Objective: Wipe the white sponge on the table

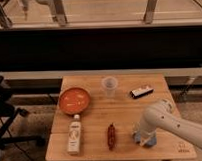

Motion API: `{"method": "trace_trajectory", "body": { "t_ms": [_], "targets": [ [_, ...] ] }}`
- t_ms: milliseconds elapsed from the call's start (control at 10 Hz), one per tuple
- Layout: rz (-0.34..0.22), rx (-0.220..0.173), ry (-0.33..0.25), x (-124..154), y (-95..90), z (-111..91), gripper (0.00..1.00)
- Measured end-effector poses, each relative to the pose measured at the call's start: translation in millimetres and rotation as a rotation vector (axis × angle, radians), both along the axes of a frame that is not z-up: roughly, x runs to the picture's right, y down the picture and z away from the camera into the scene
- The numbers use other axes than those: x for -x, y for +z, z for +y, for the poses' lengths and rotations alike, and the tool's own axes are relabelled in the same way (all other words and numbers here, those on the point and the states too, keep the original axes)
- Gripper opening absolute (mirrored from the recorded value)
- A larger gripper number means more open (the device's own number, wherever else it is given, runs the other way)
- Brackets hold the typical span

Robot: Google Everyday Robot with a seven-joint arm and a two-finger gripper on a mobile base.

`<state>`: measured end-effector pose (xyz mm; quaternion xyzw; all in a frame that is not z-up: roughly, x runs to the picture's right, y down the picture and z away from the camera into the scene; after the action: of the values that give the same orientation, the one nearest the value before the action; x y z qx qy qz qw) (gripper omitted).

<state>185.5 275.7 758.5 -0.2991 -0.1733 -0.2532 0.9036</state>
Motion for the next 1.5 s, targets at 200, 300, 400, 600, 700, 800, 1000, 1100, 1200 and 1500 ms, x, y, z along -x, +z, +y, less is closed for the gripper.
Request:
{"method": "trace_trajectory", "body": {
  "t_ms": [200, 300, 400, 600, 700, 800, 1000, 1100, 1200, 1500],
  "targets": [
    [-0.025, -0.003, -0.032, 13.8, -2.0, -4.5, 0.00],
    [-0.050, -0.007, -0.057, 26.1, -2.1, -9.9, 0.00],
    [-0.065, -0.009, -0.072, 33.6, -0.6, -14.1, 0.00],
    [-0.097, -0.012, -0.086, 42.3, 6.2, -25.3, 0.00],
    [-0.114, -0.013, -0.090, 46.1, 13.1, -32.2, 0.00],
    [-0.129, -0.015, -0.089, 47.9, 19.6, -38.7, 0.00],
    [-0.148, -0.019, -0.080, 44.8, 36.5, -54.8, 0.00],
    [-0.158, -0.022, -0.078, 45.3, 46.3, -64.9, 0.00],
    [-0.156, -0.026, -0.071, 41.1, 53.6, -75.7, 0.00],
    [-0.145, -0.039, -0.045, 30.6, 63.6, -101.9, 0.00]
  ]
}}
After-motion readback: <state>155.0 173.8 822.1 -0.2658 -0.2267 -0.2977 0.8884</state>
